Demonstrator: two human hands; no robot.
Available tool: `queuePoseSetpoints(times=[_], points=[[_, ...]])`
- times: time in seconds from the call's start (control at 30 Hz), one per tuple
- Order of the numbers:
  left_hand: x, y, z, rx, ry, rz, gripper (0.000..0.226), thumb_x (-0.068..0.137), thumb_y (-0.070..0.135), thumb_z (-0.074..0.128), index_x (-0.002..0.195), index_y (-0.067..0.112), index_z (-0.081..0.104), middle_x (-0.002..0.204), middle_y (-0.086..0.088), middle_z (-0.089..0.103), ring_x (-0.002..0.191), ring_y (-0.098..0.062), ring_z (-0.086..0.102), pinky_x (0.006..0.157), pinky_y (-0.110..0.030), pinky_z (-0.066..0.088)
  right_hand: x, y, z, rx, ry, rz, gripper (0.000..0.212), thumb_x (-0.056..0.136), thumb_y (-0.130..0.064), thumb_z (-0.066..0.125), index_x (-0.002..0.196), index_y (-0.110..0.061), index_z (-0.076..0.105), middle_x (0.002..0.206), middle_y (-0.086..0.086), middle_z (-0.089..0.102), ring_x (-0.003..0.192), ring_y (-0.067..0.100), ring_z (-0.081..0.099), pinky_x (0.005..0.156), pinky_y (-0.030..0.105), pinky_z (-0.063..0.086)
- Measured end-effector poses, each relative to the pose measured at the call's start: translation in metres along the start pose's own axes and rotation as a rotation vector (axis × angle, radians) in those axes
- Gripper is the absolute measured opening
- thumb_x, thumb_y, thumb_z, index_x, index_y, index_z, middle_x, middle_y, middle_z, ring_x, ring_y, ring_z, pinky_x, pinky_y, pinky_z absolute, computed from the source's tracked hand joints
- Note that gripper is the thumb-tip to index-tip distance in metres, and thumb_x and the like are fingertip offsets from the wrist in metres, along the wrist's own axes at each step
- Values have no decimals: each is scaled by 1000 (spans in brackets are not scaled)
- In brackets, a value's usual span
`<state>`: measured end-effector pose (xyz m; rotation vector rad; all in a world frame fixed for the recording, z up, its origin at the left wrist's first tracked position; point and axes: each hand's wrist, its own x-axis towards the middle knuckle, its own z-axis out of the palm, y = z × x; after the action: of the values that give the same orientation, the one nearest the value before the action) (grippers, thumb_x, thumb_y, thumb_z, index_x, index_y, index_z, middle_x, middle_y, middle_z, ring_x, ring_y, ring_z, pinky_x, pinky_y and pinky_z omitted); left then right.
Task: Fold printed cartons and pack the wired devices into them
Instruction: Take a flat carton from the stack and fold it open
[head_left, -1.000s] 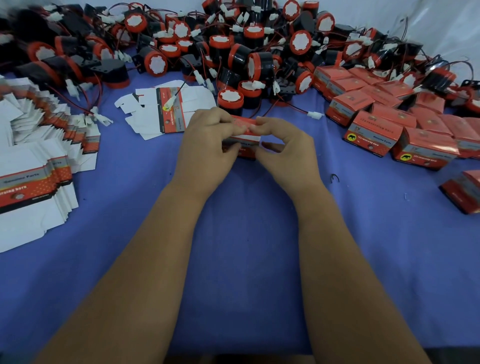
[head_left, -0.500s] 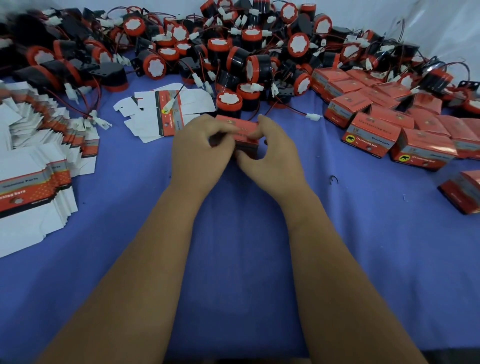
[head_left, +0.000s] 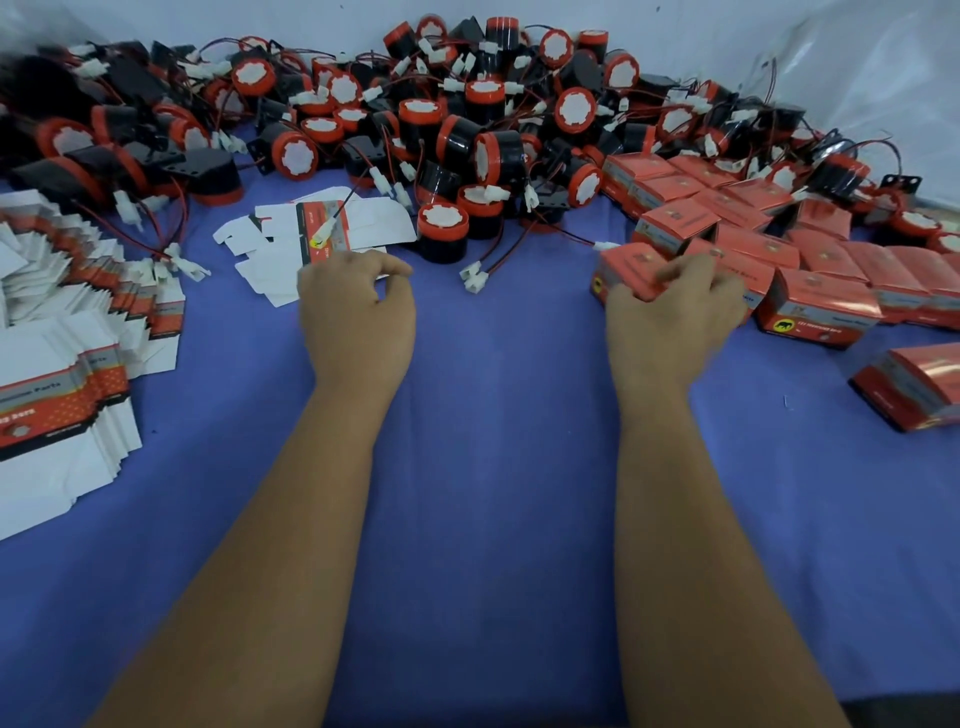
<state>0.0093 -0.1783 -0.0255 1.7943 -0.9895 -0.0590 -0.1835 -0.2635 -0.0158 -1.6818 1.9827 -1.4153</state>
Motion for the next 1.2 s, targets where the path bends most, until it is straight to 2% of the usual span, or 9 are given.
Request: queuePoseSetpoints(times=[0.07,0.17,0.33,0.57,0.67,0.77,0.9,1.07,1.2], points=[[3,-2,-1,269,-50,-35,38,92,18,51,128,18,62,142,-7,51,142,-30,28,112,-39,29,-2,-3,1,-187,46,26,35,84,-28,60,115,-13,54,140,11,38,133,31,33,106,38,28],[4,-4,-1,535,-277,-154,62,95,31,45,153,17,28,164,-17,9,152,-30,-9,121,-49,-5,-16,-19,5,-178,21,-185,36,82,-18,60,118,-16,58,146,12,36,139,31,29,109,47,23],[0,-2,2,606,-165,-40,42,93,33,46,131,21,59,134,-11,52,127,-33,41,109,-51,23,-50,-38,23,-80,-389,-625,28,88,-18,57,116,-16,60,129,6,48,120,26,41,96,32,25],[0,-2,2,503,-133,-32,38,94,32,49,128,23,62,128,-13,58,118,-35,50,98,-43,37,-57,-41,32,11,-803,-701,46,89,-29,61,134,-20,54,132,-1,53,122,23,45,103,38,36],[1,2,-5,243,0,-52,33,95,25,42,117,24,67,107,-2,69,96,-25,58,75,-35,41,-58,-39,33,-33,-827,-737,61,83,-52,66,137,-27,51,128,-7,55,121,20,43,105,39,34],[3,-1,-8,303,31,-72,33,93,23,45,115,22,70,112,-5,66,110,-28,55,93,-44,41,-55,-38,36,-114,-827,-740,62,79,-63,66,131,-29,55,114,-9,56,115,17,43,101,34,33],[5,-5,-8,271,-27,-128,32,95,24,43,110,20,70,103,-8,68,99,-32,60,90,-46,47,-49,-37,32,23,-841,-690,31,81,-46,73,95,-19,68,88,-6,61,87,16,54,74,32,43],[6,1,-11,-132,115,-203,25,92,20,48,99,20,72,91,5,67,78,-11,57,66,-26,41,-43,-32,19,106,-669,-578,20,98,-28,56,105,-18,71,98,-3,72,92,15,62,77,40,52],[4,6,-10,-352,96,-184,21,89,15,55,91,25,73,83,15,66,78,-1,58,71,-19,47,-43,-34,18,-5,-478,-675,22,99,-24,50,104,-15,69,93,1,71,86,24,61,71,44,48]])
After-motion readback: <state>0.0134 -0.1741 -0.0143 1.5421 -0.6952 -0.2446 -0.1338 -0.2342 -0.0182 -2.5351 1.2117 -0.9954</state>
